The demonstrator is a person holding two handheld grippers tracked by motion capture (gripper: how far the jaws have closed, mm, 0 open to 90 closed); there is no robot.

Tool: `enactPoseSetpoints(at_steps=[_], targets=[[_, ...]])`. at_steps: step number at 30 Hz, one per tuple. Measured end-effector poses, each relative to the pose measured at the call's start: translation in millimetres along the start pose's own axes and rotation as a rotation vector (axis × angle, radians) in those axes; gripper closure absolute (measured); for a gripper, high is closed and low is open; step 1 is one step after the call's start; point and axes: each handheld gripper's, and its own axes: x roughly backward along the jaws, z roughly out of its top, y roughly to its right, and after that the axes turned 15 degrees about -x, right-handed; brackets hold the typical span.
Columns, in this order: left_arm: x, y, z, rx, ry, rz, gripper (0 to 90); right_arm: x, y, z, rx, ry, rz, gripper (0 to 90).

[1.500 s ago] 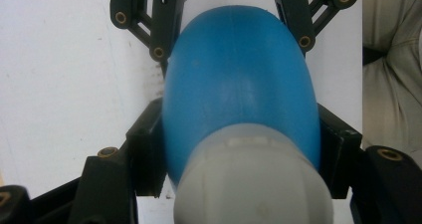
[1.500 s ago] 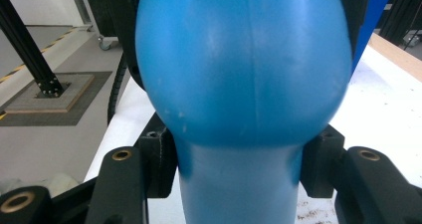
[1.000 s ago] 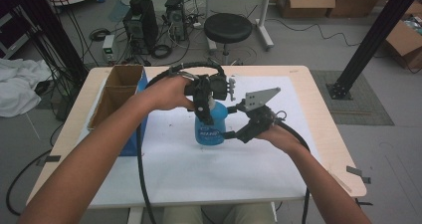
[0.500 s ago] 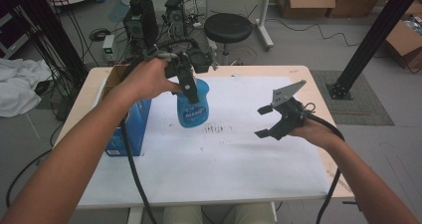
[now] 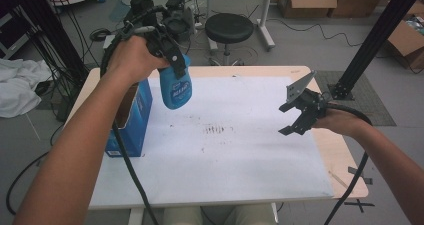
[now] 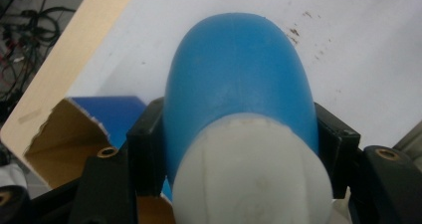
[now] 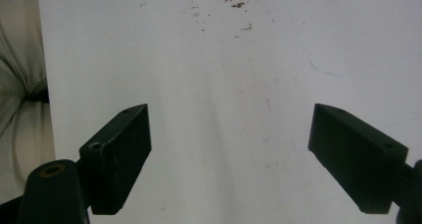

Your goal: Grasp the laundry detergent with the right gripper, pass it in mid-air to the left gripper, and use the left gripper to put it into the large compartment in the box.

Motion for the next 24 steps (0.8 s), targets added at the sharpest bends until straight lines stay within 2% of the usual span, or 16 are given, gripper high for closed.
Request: enactPoseSetpoints(at_steps=[2, 6, 13, 19, 24], targets=[[4.2, -2.1, -3.9, 0.037, -0.004, 0.012, 37.9, 2.8, 2.0, 0.5, 0.008, -0.013, -0.001, 17.0], [12.4, -10.3, -14.8, 0.136, -0.01, 0.035, 37.9, 5.8, 3.4, 1.3, 0.027, -0.051, 0.0, 17.0], [23.4, -15.9, -25.8, 0.242, -0.03, 0.071, 38.0, 3.9, 0.7, -3.7, 0.042, -0.102, -0.006, 17.2], [40.7, -24.4, -34.9, 0.322, -0.035, 0.076, 38.0, 5.0, -2.1, -10.2, 0.048, -0.088, -0.028, 17.3], [50.7, -25.5, -43.0, 0.384, -0.042, 0.079, 38.1, 6.2, -4.2, -11.3, 0.056, -0.079, -0.033, 17.3]])
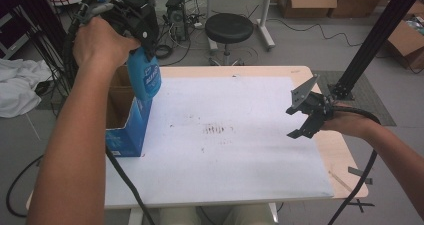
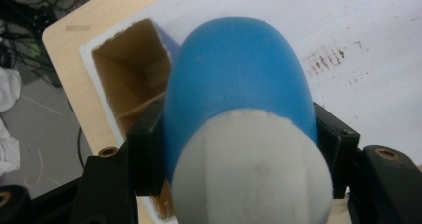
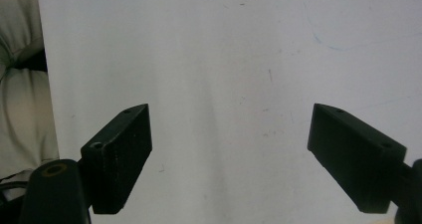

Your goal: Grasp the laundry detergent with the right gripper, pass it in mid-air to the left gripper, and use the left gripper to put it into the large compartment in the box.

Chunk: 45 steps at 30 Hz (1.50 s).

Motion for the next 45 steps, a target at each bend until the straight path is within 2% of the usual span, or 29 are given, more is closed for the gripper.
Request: enactPoseSetpoints(at_steps=[4, 7, 14, 20, 28, 38, 45], targets=[[6.3, -4.6, -8.1, 0.069, -0.011, 0.001, 38.1, -0.5, -2.4, 1.3, 0.015, -0.001, -0.001, 17.5], [10.0, -10.0, -15.9, 0.125, -0.001, 0.007, 38.1, -1.3, -4.0, 3.6, 0.025, 0.002, 0.0, 17.5], [11.5, -22.7, -32.5, 0.201, 0.004, 0.024, 38.1, -5.3, -6.4, 6.6, 0.042, 0.001, 0.005, 17.6], [6.0, -36.0, -48.4, 0.275, 0.011, 0.054, 38.1, -4.0, -5.0, 5.4, 0.042, 0.01, 0.002, 18.1], [-15.2, -47.4, -65.4, 0.316, -0.003, 0.054, 38.0, -2.1, -2.3, 0.8, 0.033, 0.018, 0.001, 18.1], [-58.4, -51.6, -82.4, 0.321, -0.024, 0.025, 38.1, -0.2, -4.3, -1.9, 0.022, 0.016, -0.007, 18.2], [-90.2, -50.8, -92.9, 0.323, -0.027, 0.027, 38.1, -3.6, -4.5, -7.9, 0.012, 0.023, -0.01, 18.1]])
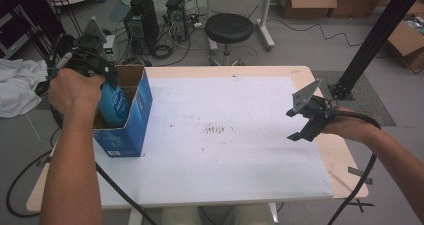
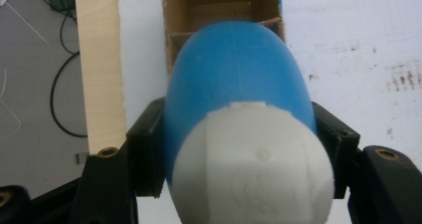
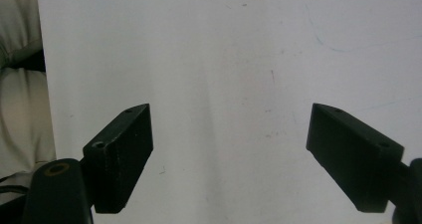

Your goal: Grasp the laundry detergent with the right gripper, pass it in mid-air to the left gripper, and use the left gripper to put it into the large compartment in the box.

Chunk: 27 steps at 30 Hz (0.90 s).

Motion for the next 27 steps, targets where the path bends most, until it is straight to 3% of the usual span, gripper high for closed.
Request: enactPoseSetpoints(at_steps=[9, 27], targets=[[-39.5, -0.4, -10.7, 0.001, -0.004, 0.002, 38.1, -5.1, 0.6, -3.2, -0.015, -0.015, 0.004, 18.1], [-83.2, 5.9, -17.2, -0.02, -0.032, -0.013, 38.0, -12.3, 3.5, -5.3, -0.029, -0.027, 0.003, 18.3]])
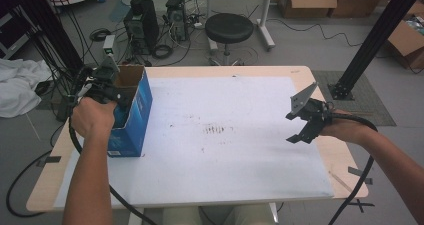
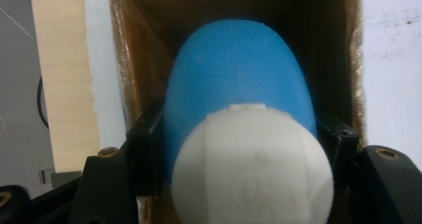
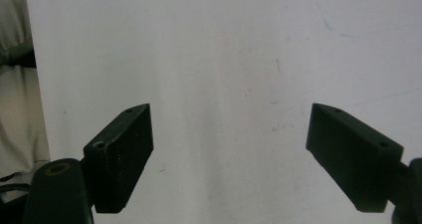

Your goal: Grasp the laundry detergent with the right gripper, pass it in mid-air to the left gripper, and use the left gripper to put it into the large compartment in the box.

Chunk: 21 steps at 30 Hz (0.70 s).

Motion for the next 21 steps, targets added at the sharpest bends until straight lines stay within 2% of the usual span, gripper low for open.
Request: enactPoseSetpoints(at_steps=[8, 21], targets=[[-10.8, -0.6, -4.9, 0.0, -0.007, -0.007, 38.0, -2.5, 0.2, 1.3, -0.001, -0.008, 0.002, 18.3], [-11.6, -2.7, -5.2, 0.014, -0.005, -0.021, 37.6, -4.5, -1.5, 2.1, 0.003, -0.013, 0.005, 18.3]])
